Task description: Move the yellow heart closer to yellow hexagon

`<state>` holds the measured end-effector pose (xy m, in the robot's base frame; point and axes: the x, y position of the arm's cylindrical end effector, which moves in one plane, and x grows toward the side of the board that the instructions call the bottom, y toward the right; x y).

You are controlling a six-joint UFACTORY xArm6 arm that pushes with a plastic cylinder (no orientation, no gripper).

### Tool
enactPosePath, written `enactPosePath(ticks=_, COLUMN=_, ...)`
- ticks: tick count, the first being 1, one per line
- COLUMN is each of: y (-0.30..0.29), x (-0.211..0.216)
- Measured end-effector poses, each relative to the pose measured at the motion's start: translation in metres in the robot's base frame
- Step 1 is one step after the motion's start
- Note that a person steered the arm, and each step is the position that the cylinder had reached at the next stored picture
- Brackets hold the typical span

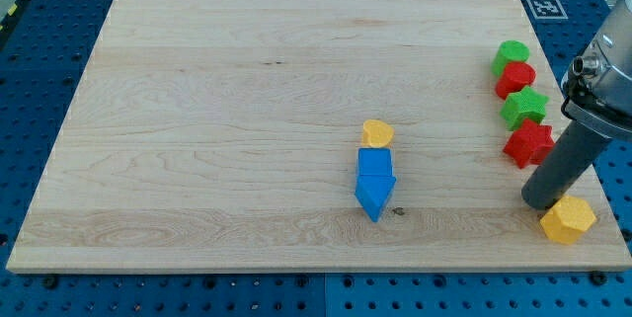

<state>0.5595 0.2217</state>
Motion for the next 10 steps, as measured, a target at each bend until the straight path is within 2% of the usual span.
enactPosePath(ticks=1, y=0.0, x=0.0)
enactPosePath(ticks=4, y=-0.063, x=-0.019)
enactPosePath(ticks=5, y=-0.07, x=-0.047)
enactPosePath(ticks=6, y=-0.093, x=-0.108)
enactPosePath(ticks=7, y=-0.143, x=-0.158)
enactPosePath(ticks=8, y=-0.194, x=-0.16)
enactPosePath(ticks=9, y=-0.206, x=-0.16)
enactPosePath(ticks=10, y=-0.206, x=-0.138)
